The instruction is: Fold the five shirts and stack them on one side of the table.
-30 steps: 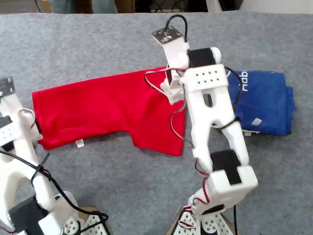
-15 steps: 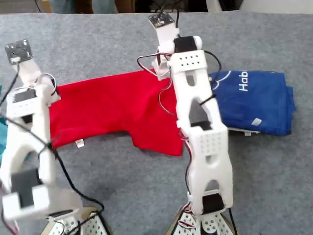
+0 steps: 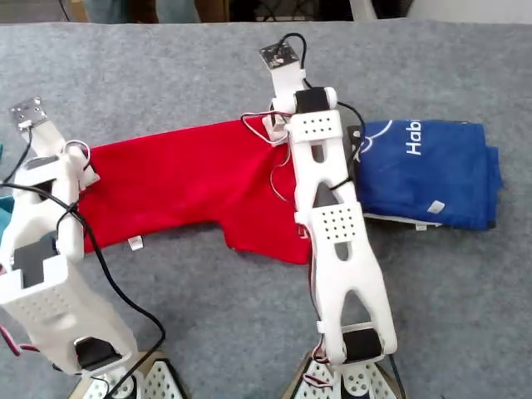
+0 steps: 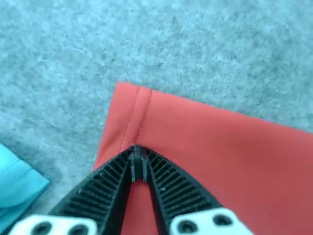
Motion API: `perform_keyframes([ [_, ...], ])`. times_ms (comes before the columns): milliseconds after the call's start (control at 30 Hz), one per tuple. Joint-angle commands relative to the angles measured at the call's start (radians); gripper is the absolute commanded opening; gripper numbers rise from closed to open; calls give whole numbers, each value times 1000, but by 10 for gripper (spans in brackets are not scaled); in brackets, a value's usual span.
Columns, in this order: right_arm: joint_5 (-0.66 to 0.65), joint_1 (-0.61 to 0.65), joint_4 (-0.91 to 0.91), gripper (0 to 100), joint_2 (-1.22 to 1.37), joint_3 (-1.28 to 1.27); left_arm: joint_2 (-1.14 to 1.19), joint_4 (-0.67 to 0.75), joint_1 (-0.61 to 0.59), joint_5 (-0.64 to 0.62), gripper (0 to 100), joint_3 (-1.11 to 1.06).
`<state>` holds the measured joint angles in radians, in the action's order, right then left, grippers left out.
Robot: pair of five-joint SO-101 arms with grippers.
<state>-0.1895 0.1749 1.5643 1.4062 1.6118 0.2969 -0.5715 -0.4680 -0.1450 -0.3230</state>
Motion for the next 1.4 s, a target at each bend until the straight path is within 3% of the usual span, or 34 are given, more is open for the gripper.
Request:
perform_keyframes([
  [0, -35, -17, 15, 15, -13, 54, 21, -77, -10, -18, 30, 104],
  [267, -41, -12, 109, 15, -154, 61, 44, -86, -7, -15, 29, 130],
  [400, -106, 5, 206, 15, -260, 56, -32, -77, -8, -17, 29, 84],
  [600, -121, 40, 207, 15, -452, -87, -184, 97, 12, -17, 29, -120],
  [933, -482, 115, 181, 15, -1089, -1142, -273, 206, 18, -17, 29, -239],
  [1233, -643, 196, -160, 18, -1478, -1874, -273, 204, 21, -17, 30, -239],
  [1367, -638, 233, -348, 130, -1581, -2126, -272, 206, 21, -17, 30, -239],
])
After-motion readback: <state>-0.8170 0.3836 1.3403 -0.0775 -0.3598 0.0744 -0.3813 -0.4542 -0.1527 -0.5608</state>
